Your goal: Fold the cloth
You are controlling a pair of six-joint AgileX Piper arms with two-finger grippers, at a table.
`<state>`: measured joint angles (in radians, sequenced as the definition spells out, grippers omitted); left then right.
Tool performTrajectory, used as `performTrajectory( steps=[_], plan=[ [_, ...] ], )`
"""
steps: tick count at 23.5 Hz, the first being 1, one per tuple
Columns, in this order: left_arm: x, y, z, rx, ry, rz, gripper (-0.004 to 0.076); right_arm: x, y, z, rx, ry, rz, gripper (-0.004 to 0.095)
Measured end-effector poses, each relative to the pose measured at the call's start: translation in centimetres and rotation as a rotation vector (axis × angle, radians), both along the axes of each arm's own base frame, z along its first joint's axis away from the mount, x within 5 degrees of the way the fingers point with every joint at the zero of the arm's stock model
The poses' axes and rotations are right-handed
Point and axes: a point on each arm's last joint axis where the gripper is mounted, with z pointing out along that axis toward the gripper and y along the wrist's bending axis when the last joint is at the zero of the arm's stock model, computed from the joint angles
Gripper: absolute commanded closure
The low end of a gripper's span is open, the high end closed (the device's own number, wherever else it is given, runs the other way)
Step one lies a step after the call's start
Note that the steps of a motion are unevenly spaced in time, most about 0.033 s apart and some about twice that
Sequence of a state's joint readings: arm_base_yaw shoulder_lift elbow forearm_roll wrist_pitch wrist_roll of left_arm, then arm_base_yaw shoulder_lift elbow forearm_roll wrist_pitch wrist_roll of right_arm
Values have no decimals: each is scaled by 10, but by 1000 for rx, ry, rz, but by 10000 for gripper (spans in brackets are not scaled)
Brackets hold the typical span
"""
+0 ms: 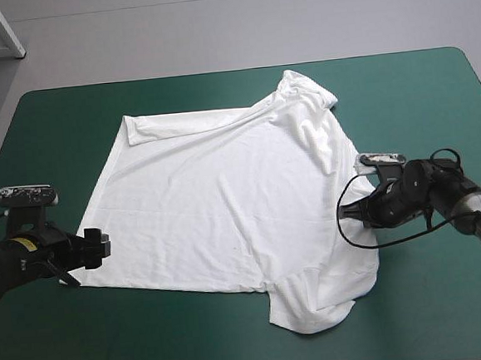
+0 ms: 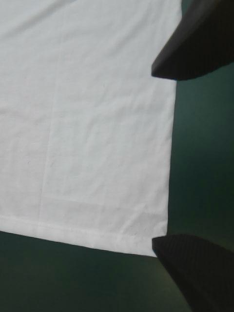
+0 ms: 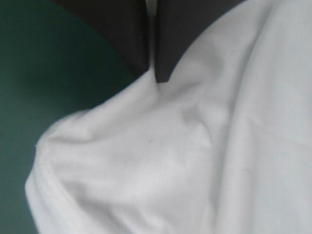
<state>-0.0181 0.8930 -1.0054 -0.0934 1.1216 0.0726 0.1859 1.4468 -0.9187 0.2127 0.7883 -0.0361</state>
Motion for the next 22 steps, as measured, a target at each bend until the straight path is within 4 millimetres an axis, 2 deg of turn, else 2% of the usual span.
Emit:
performTrajectory(
  steps=[3, 5, 9, 12, 15, 17, 20, 22],
  plan=[
    [1, 0, 1, -1, -13, 1, 106, 2, -13, 49, -130, -106, -17, 926],
    [1, 0, 1, -1, -14, 1, 106, 5, -32, 86, -314, -196, -119, 926],
    [1, 0, 1, 1, -14, -2, 106, 12, -63, 132, -623, -380, -309, 926],
    [1, 0, 1, 3, -11, -4, 106, 14, -73, 150, -711, -476, -385, 926],
    [0, 0, 0, 5, -1, -6, 106, 20, -87, 158, -739, -504, -449, 926],
    [0, 0, 0, 5, 4, -7, 106, 28, -102, 155, -736, -476, -490, 926],
    [-1, 0, -1, 7, 9, -10, 106, 45, -135, 138, -713, -379, -539, 926],
    [-1, 0, -1, 4, 11, -11, 106, 60, -171, 116, -664, -300, -610, 926]
  ],
)
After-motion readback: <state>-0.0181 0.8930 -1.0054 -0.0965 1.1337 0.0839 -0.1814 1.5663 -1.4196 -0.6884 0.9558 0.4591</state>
